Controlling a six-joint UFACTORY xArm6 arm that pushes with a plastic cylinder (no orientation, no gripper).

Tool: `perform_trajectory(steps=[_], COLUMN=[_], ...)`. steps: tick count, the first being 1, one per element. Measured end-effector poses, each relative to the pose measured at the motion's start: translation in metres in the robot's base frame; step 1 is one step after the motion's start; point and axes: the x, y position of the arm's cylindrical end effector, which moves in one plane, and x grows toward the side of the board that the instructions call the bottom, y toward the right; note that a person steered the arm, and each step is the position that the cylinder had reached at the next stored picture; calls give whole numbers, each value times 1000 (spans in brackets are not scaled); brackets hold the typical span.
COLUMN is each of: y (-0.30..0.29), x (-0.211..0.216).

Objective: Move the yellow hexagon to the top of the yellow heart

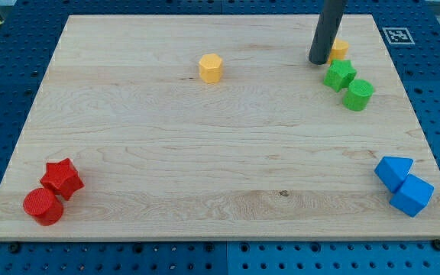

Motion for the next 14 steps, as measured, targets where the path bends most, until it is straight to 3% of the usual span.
perform_trajectory(steps=[1,3,4,5,9,12,14], y=[-40,-66,-112,-169,-213,-149,-192], x=[4,69,94,94,55,55,55])
